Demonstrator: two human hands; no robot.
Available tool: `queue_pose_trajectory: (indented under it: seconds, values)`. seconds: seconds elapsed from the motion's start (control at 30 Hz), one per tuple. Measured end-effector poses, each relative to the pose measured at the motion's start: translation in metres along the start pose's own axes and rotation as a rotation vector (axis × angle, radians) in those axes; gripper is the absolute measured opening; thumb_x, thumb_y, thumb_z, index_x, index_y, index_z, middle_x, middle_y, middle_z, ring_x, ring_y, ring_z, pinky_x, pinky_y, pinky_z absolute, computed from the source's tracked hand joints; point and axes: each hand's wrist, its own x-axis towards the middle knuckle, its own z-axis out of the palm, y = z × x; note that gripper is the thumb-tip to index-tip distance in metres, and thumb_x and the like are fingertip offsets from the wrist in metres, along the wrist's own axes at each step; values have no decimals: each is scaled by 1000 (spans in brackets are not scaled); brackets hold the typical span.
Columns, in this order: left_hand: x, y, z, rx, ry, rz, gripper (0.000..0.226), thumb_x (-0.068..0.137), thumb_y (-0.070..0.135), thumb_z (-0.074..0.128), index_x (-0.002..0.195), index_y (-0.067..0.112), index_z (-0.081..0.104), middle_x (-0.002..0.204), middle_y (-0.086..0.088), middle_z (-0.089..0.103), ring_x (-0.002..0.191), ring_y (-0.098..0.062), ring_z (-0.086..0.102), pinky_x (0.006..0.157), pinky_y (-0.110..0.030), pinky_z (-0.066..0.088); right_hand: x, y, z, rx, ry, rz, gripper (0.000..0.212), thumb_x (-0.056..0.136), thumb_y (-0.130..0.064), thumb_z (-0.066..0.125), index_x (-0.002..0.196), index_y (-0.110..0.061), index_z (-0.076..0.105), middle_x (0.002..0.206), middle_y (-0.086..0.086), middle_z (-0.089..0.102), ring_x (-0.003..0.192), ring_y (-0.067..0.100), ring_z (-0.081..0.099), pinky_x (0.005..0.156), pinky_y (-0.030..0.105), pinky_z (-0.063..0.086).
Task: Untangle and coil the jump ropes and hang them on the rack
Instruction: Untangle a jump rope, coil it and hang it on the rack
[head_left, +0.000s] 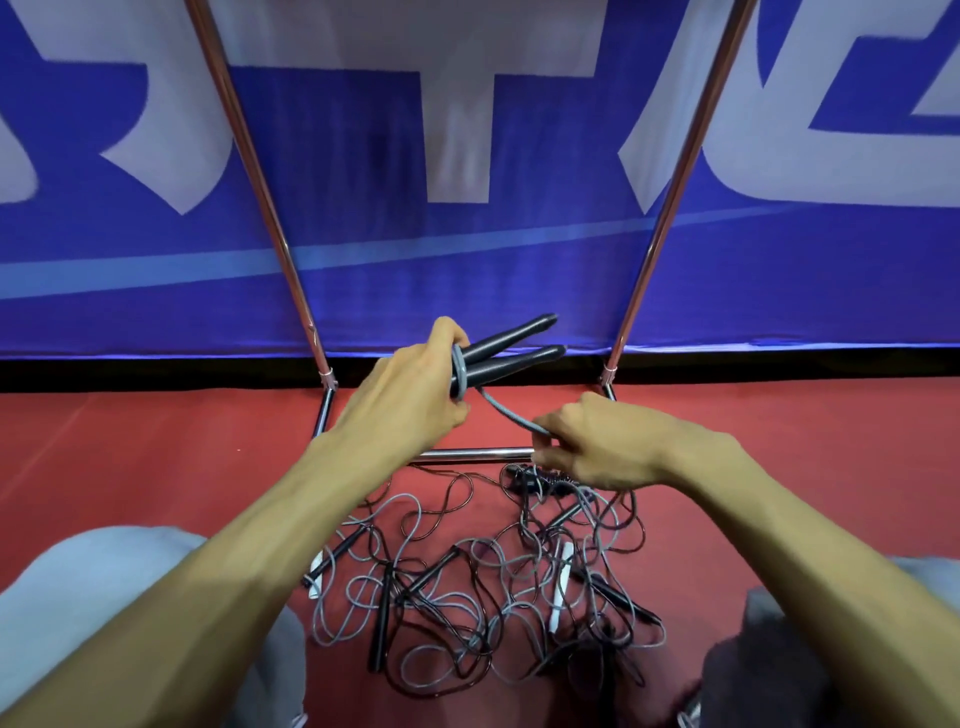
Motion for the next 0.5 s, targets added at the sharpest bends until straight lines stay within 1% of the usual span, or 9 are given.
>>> queue_pose_trajectory:
  seconds: [0.07, 0.17, 0.2, 0.23, 0.3, 0.33, 0.4, 0.43, 0.5]
  values:
    - [0, 1, 0, 35, -62, -24, 57, 79, 33, 75, 119, 23, 36, 69, 8, 44, 73, -27, 52, 63, -31, 37, -5, -1, -4, -2, 99, -70, 18, 96, -32, 49, 84, -20, 54, 68, 2, 58, 66, 24, 56, 64, 37, 47]
    - [-2, 7, 4, 95, -115, 6, 70, 69, 47, 78, 119, 26, 35, 80, 5, 52, 79, -29, 56, 64, -32, 38, -13, -2, -11, -6, 271, -160, 23, 93, -36, 52, 73, -27, 46, 61, -7, 47, 61, 22, 48, 62, 41, 47]
    - [-2, 9, 6, 115, -121, 26, 73, 66, 52, 78, 119, 27, 35, 85, 5, 55, 81, -30, 58, 65, -33, 38, -15, -2, -13, -1, 332, -182, 23, 92, -38, 52, 73, -27, 47, 62, -8, 47, 62, 22, 48, 61, 41, 47]
    - [-3, 10, 7, 133, -120, 47, 76, 63, 59, 77, 119, 28, 35, 88, 5, 57, 84, -30, 59, 65, -33, 37, -17, -1, -15, 10, 390, -199, 21, 91, -39, 52, 74, -27, 52, 64, -8, 50, 64, 22, 51, 61, 41, 47]
    - [-4, 14, 8, 160, -113, 77, 81, 60, 72, 72, 120, 30, 38, 93, 6, 60, 90, -29, 61, 66, -32, 35, -20, 0, -19, 29, 481, -223, 23, 90, -45, 51, 86, -26, 65, 73, -8, 59, 70, 19, 57, 61, 41, 48]
    - [-5, 16, 8, 178, -110, 95, 81, 60, 76, 69, 120, 31, 40, 95, 6, 62, 92, -28, 61, 67, -32, 34, -20, 2, -20, 45, 516, -231, 28, 88, -49, 51, 89, -26, 67, 76, -8, 61, 71, 17, 57, 61, 41, 48]
    - [-6, 19, 8, 230, -97, 176, 74, 64, 80, 62, 116, 31, 45, 95, 7, 65, 92, -26, 62, 67, -32, 36, -20, 7, -23, 101, 583, -225, 37, 80, -58, 54, 86, -25, 69, 75, -10, 58, 69, 12, 54, 60, 43, 49]
    - [-9, 21, 10, 224, -89, 238, 68, 67, 79, 60, 113, 30, 48, 90, 8, 64, 89, -25, 62, 66, -32, 39, -20, 11, -25, 127, 616, -203, 42, 75, -63, 57, 83, -24, 70, 73, -10, 57, 67, 11, 54, 59, 43, 49]
    - [-14, 24, 13, 111, -80, 380, 53, 73, 72, 58, 101, 27, 53, 73, 10, 57, 75, -23, 60, 62, -31, 40, -21, 17, -29, 185, 648, -135, 49, 62, -71, 63, 74, -24, 69, 69, -8, 59, 64, 11, 54, 58, 41, 49]
